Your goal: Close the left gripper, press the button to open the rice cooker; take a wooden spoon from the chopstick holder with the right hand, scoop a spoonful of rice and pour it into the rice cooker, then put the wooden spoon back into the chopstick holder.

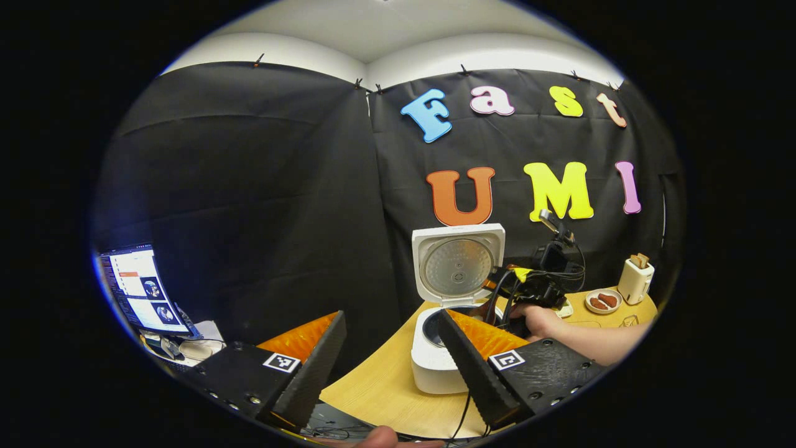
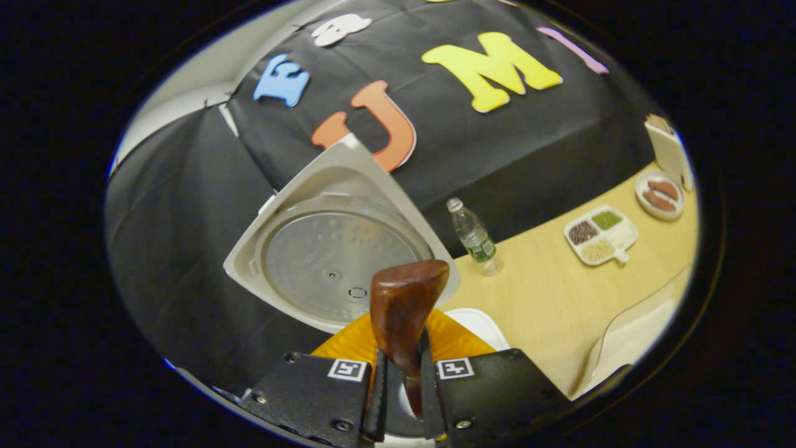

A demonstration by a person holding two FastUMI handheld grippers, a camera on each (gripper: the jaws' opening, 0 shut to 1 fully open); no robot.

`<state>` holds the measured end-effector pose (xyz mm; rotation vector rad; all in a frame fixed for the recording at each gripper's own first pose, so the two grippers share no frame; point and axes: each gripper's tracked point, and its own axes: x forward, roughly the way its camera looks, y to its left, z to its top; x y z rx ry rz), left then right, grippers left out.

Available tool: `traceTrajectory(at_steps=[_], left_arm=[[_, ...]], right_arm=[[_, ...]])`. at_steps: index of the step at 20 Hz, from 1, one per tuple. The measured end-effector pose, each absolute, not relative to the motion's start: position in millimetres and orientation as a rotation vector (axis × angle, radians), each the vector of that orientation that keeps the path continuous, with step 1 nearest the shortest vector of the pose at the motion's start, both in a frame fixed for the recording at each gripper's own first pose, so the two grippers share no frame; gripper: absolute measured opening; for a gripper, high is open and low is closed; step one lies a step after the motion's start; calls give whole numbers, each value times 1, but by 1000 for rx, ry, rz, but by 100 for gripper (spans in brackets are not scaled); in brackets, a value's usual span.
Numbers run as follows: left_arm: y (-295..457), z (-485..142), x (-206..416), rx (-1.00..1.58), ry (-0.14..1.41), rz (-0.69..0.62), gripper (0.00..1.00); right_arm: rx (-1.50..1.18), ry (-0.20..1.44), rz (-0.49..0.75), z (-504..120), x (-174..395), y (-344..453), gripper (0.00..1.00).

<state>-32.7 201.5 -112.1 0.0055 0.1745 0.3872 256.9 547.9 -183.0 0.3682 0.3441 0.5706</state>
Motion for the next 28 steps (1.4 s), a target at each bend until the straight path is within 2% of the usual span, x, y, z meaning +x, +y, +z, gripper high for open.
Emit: traceTrajectory(at_steps=[4, 5, 7, 12, 13, 18, 24, 28], left_arm=[[199, -113, -31, 10, 176, 389, 95], [199, -114, -31, 11, 179, 388, 95], [199, -112, -29, 13, 177, 389, 95], [196, -111, -29, 14, 180, 393, 95], [196, -113, -29, 15, 181, 392, 95], [197, -112, -30, 16, 182, 396, 95], [199, -108, -33, 24, 177, 407, 95], [198, -104, -35, 25, 176, 407, 95]], right_arm=[[101, 223, 614, -174, 249, 561, 28], [64, 198, 624, -173, 246, 564, 25], [-6, 154, 645, -168, 245, 571, 28], [-256, 27, 687, -162, 231, 589, 25], [-295, 1, 702, -161, 227, 593, 28], [-439, -72, 744, -168, 211, 609, 28], [-394, -94, 767, -148, 202, 609, 28], [-187, -30, 783, -127, 205, 600, 28]])
